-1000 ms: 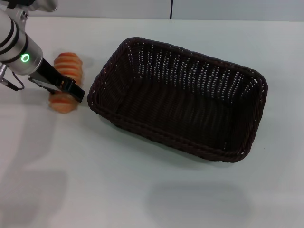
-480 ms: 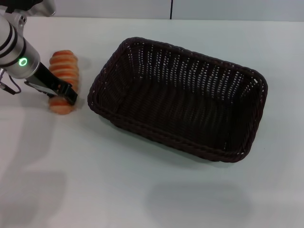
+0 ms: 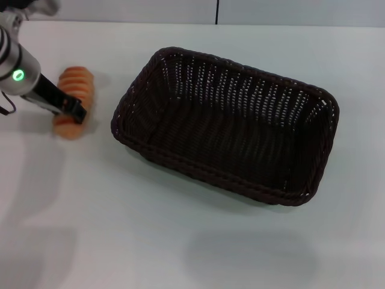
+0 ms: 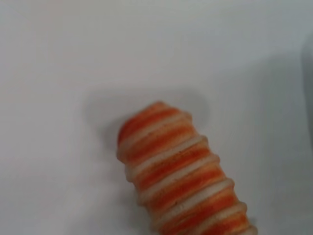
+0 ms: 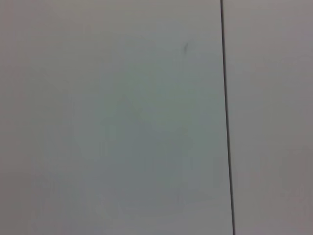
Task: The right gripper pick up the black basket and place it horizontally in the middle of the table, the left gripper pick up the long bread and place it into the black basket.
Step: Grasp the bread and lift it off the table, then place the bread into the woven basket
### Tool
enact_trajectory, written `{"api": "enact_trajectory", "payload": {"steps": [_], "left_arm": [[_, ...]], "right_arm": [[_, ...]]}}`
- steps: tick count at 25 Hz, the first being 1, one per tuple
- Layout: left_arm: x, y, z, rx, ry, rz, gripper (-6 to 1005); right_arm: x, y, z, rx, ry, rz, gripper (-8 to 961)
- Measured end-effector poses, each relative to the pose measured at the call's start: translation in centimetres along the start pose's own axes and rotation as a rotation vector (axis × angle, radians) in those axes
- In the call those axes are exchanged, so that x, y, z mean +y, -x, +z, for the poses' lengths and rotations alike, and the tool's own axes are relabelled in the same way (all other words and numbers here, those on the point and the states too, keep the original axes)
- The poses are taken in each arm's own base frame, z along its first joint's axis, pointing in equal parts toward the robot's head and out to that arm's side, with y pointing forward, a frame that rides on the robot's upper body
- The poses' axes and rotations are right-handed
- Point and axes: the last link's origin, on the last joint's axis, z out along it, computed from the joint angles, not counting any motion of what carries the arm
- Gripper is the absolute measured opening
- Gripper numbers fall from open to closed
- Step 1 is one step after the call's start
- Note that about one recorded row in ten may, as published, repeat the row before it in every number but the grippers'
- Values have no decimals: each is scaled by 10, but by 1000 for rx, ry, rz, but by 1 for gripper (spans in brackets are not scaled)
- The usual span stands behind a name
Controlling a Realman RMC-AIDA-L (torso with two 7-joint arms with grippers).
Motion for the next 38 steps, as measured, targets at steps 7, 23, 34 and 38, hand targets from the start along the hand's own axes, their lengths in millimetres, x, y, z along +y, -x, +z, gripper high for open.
{"api": "enact_trajectory", "payload": {"steps": [7,23,34,38], "left_arm": [[-10,-2,-31,93,-48,-1,438],[57,-2,-117,268,39,147,331],[137,8,-126,293,338,321,227],[149,5,-120,295,349,351,204]], "right_arm": [[2,1,2,-2,8,0,333],[11,10,16,-37,30,-37,333],[8,10,16,-44,15,-64,332],[8,9,13,-41,14,-66,332]]}}
